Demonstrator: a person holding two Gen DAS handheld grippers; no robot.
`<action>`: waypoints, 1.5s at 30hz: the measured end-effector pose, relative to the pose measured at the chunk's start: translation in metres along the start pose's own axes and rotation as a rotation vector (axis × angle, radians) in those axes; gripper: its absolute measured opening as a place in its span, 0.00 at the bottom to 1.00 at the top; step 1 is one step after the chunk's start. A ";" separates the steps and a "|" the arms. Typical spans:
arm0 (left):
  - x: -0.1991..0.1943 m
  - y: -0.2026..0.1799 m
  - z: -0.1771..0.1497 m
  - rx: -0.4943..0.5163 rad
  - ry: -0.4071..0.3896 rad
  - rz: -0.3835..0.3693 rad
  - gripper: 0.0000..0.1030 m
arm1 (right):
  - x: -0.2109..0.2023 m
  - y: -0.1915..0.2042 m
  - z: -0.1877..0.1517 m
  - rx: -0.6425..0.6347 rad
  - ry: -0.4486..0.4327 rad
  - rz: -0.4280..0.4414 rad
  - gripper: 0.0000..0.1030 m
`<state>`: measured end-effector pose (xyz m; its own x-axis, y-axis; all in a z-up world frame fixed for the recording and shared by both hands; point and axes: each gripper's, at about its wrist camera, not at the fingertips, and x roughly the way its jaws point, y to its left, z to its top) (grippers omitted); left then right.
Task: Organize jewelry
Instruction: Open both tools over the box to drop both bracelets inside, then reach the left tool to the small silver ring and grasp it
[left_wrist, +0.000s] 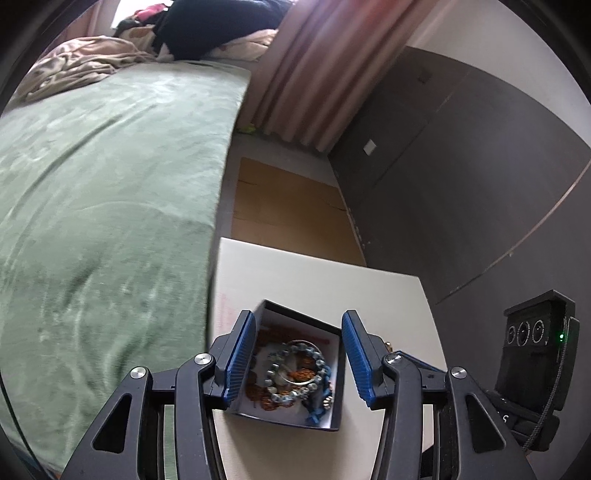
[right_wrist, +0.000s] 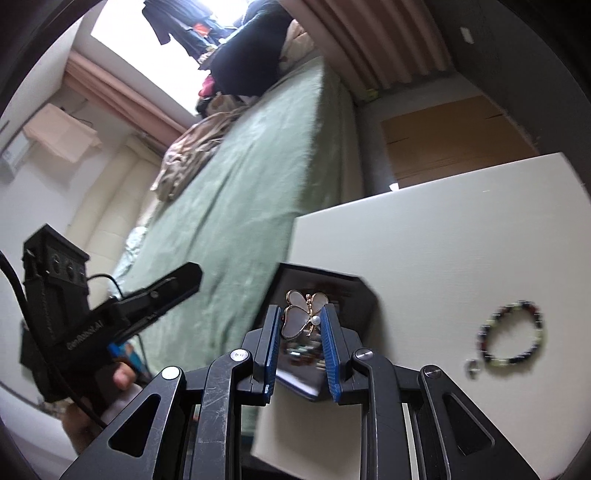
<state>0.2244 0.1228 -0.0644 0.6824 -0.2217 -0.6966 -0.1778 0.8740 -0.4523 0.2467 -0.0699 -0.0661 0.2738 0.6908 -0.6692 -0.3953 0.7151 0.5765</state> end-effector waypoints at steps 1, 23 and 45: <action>-0.002 0.004 0.001 -0.011 -0.007 0.005 0.49 | 0.005 0.003 0.001 0.002 0.002 0.019 0.23; 0.009 -0.041 -0.013 0.072 0.048 -0.033 0.49 | -0.071 -0.038 -0.006 0.072 -0.069 -0.121 0.66; 0.079 -0.130 -0.060 0.293 0.219 -0.045 0.49 | -0.127 -0.131 -0.021 0.233 -0.039 -0.282 0.67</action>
<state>0.2594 -0.0338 -0.0943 0.5110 -0.3224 -0.7968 0.0811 0.9409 -0.3288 0.2452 -0.2536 -0.0662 0.3782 0.4636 -0.8013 -0.0903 0.8799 0.4664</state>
